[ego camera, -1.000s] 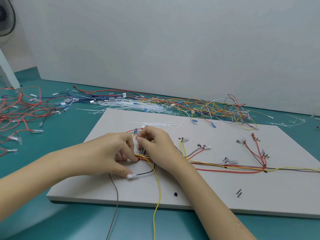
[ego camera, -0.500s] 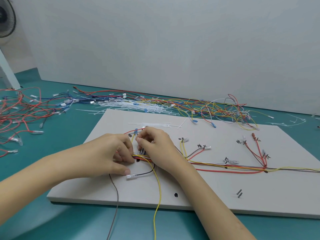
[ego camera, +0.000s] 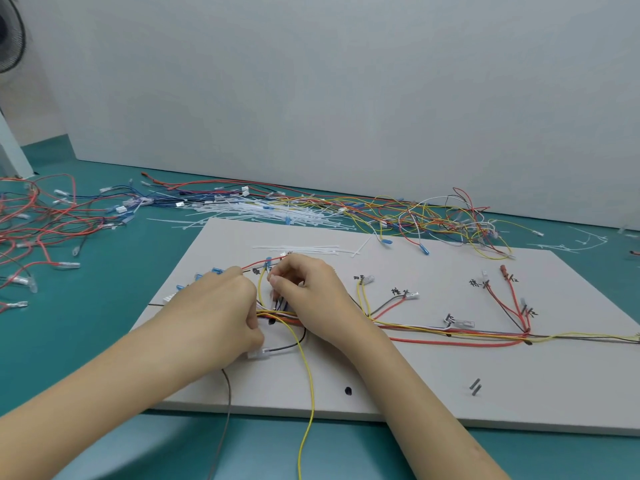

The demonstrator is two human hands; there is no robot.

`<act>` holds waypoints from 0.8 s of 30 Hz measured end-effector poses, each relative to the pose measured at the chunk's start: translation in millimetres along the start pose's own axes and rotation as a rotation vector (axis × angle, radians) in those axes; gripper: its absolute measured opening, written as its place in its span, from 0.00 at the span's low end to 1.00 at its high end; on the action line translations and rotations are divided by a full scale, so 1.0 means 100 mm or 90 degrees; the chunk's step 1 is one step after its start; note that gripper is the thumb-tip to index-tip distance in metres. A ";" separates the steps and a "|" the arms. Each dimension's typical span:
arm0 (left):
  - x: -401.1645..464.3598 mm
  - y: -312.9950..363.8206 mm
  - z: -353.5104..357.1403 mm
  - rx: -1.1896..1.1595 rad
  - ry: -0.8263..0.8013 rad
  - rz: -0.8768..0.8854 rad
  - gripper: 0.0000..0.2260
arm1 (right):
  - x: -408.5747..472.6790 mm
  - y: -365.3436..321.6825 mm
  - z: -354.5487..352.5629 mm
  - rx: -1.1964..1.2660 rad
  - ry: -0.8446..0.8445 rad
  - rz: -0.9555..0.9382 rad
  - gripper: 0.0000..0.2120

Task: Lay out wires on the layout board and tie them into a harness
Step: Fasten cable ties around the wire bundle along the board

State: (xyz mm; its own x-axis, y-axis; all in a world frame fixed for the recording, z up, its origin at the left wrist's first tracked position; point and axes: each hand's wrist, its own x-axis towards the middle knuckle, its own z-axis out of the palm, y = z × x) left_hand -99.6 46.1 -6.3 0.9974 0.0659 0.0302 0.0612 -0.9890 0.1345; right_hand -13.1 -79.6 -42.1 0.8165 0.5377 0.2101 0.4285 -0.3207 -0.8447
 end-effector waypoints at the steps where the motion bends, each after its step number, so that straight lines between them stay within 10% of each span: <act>1: -0.01 0.02 -0.01 0.017 -0.010 -0.006 0.04 | 0.00 0.00 0.00 0.001 0.000 0.000 0.05; 24: -0.04 0.16 -0.03 0.138 0.030 -0.043 0.05 | -0.02 0.01 0.01 -0.004 0.024 -0.015 0.04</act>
State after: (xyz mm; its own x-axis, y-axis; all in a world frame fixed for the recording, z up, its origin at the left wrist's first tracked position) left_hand -102.2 30.0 -1.6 0.9882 0.1334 0.0756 0.1392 -0.9872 -0.0780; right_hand -14.6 -79.8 -44.1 0.8204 0.5151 0.2483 0.4500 -0.3135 -0.8362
